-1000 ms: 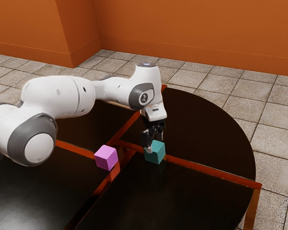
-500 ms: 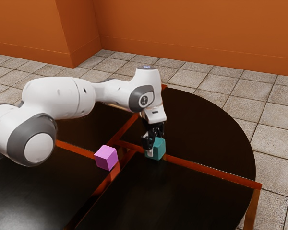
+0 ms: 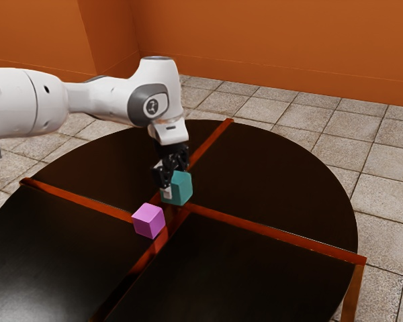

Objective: Pick up the blue block with one arm, and put the blue block on the pink block with one arm

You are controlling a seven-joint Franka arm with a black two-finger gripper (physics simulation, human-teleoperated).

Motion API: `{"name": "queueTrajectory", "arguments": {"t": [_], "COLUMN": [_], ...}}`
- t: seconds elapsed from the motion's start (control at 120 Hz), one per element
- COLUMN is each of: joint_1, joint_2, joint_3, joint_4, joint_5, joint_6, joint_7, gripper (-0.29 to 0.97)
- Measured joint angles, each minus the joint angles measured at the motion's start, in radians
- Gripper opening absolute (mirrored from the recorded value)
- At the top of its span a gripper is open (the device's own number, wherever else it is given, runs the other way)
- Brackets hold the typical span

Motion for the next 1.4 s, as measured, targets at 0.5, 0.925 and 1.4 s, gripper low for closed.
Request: {"name": "queueTrajectory", "arguments": {"t": [0.5,0.925,1.4], "joint_1": [0.089,0.138,0.155], "joint_2": [0.029,-0.023,-0.022], "joint_3": [0.007,0.006,0.006], "joint_4": [-0.014,-0.14,-0.202], "joint_5": [0.079,0.074,-0.035], "joint_6": [0.027,0.096,0.202], "joint_7": [0.109,0.168,0.251], "gripper": [0.37,0.37,0.38]}}
